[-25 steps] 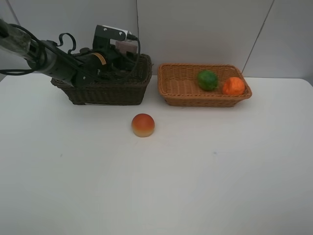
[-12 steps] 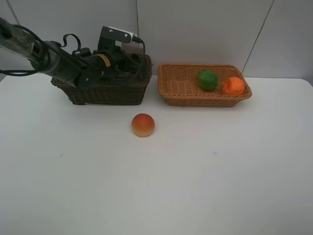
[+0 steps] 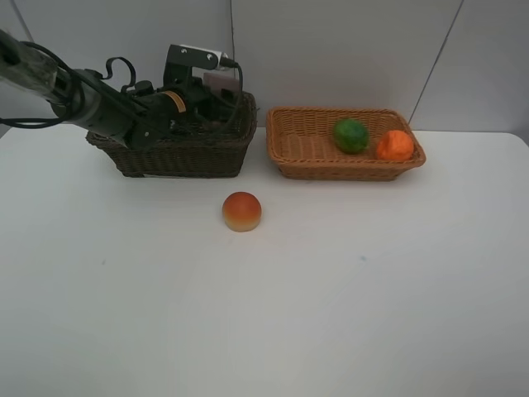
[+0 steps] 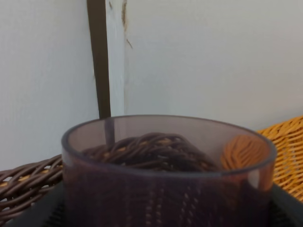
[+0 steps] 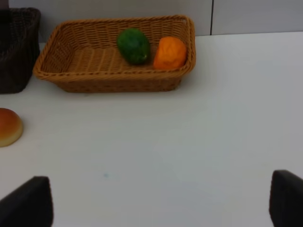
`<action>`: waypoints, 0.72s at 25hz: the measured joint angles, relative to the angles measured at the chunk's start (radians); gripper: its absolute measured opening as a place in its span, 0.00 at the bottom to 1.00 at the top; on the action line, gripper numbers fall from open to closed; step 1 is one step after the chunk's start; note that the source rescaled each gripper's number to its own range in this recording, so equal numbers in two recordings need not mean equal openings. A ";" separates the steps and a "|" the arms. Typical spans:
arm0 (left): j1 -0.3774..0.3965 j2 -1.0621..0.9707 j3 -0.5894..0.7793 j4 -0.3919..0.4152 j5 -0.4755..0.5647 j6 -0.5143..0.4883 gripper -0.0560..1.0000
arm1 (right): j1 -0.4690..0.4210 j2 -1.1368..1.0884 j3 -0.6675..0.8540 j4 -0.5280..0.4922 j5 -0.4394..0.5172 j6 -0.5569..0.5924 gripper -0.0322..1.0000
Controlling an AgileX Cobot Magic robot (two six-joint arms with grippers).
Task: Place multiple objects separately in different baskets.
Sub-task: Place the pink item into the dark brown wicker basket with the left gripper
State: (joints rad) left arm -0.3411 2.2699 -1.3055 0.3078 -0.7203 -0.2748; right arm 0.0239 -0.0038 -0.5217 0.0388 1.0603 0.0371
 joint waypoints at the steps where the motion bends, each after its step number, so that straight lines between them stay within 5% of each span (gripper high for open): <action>1: 0.000 0.000 0.000 0.000 0.000 0.000 0.77 | 0.000 0.000 0.000 0.000 0.000 0.000 1.00; 18: 0.000 0.000 0.000 0.022 0.023 -0.028 0.77 | 0.000 0.000 0.000 0.001 0.000 0.000 1.00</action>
State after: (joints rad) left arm -0.3411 2.2699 -1.3055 0.3302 -0.6970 -0.3025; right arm 0.0239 -0.0038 -0.5217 0.0397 1.0603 0.0371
